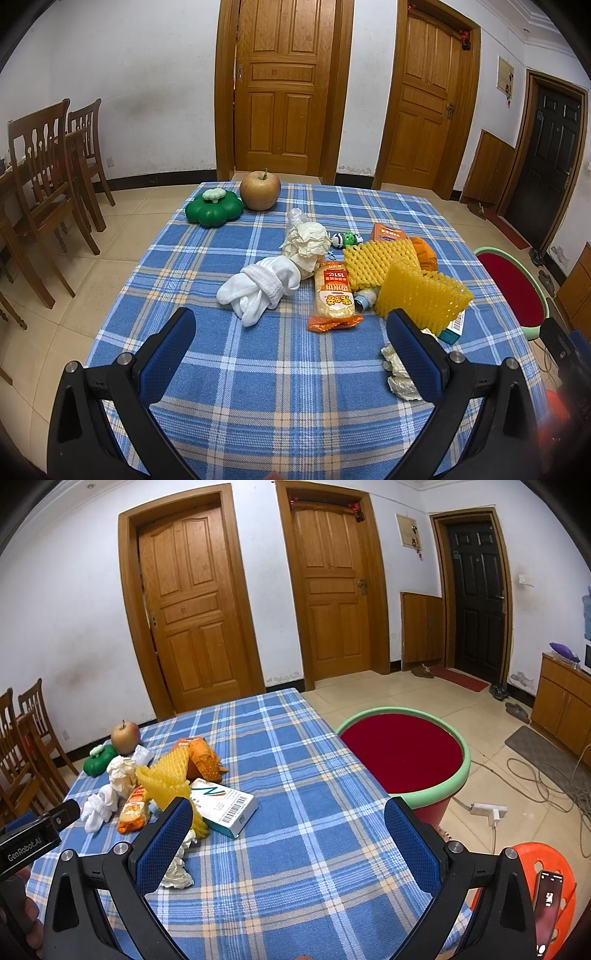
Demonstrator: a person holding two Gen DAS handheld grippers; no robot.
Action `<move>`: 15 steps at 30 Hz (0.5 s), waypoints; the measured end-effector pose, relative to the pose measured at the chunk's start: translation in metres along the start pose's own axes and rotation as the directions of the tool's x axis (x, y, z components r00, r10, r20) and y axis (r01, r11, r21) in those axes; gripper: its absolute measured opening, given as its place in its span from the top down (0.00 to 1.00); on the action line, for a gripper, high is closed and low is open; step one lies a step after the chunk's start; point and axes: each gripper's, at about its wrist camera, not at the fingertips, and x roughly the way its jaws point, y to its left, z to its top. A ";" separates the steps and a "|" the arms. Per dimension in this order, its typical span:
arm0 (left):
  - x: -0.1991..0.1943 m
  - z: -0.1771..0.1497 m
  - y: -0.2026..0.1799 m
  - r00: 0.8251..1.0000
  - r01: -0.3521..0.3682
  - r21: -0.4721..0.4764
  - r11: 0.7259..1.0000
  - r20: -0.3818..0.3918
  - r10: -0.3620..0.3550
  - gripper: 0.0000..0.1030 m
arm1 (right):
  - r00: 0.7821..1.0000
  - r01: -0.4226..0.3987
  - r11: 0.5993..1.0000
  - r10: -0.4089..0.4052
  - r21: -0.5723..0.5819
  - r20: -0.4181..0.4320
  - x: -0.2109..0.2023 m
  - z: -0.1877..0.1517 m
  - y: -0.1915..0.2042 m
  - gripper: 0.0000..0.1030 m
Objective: Collect trash
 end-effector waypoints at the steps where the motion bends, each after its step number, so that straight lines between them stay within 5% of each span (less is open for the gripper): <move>1: 0.000 0.000 0.000 1.000 0.000 -0.001 1.000 0.000 0.000 0.02 | 1.000 0.000 1.000 0.000 0.001 0.000 0.000 0.000 0.000 0.00; 15: 0.001 0.000 0.000 1.000 0.000 0.000 1.000 0.000 0.000 0.02 | 1.000 0.000 1.000 0.000 0.002 0.000 -0.001 0.001 0.000 0.00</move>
